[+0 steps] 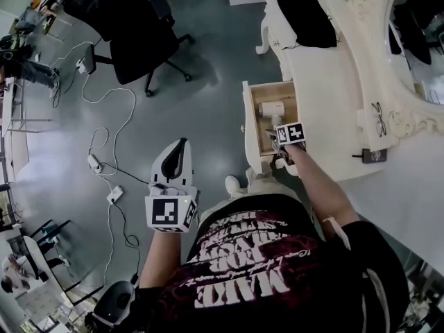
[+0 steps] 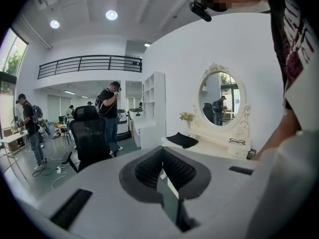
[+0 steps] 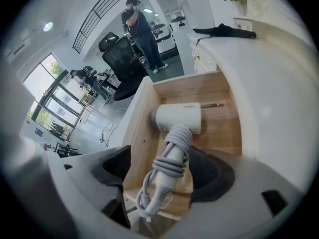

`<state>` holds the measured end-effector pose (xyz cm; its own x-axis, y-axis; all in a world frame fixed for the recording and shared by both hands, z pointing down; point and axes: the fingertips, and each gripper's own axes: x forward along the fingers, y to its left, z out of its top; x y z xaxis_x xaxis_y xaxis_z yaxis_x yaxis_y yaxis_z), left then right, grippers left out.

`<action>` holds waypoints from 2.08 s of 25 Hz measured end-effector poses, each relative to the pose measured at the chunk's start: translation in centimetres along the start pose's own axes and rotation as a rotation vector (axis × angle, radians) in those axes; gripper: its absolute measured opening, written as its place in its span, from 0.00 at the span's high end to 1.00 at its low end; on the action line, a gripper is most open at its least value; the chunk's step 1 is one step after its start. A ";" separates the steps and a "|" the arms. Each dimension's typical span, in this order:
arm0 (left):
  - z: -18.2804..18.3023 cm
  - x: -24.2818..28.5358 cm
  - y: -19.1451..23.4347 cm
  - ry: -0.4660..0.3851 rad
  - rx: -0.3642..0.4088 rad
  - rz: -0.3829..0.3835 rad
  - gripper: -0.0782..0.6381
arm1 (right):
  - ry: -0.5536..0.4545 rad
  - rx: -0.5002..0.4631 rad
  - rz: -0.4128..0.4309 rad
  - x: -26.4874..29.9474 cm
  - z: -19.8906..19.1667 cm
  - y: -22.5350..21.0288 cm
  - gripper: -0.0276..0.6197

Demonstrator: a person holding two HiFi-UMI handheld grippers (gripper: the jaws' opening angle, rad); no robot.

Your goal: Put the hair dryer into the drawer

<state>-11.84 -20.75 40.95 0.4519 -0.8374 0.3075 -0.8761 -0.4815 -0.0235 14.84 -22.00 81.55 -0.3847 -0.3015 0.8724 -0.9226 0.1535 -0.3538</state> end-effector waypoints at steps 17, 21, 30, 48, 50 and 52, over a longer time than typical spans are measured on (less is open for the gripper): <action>2.7 -1.9 -0.9 -0.107 0.014 -0.068 0.88 | -0.594 -0.313 -0.020 -18.2 7.3 8.9 0.95; 2.7 -2.5 -1.1 -0.121 0.010 -0.081 0.88 | -0.676 -0.367 -0.014 -22.2 7.8 11.6 0.95; 3.1 -3.9 -1.0 -0.151 0.003 -0.087 0.88 | -0.828 -0.431 -0.003 -30.3 9.3 17.1 0.95; 2.9 -6.9 0.5 -0.165 -0.010 -0.152 0.88 | -0.917 -0.469 0.008 -36.1 10.0 24.9 0.95; 2.8 -6.9 0.6 -0.163 -0.013 -0.156 0.88 | -0.908 -0.458 0.017 -35.9 9.9 25.0 0.95; 2.9 -6.6 0.8 -0.164 -0.010 -0.164 0.88 | -0.909 -0.446 0.024 -36.0 10.0 25.2 0.95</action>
<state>-15.02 -16.32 36.17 0.6085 -0.7797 0.1474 -0.7903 -0.6123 0.0238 5.20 -16.69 37.88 -0.4492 -0.8674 0.2140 -0.8917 0.4502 -0.0473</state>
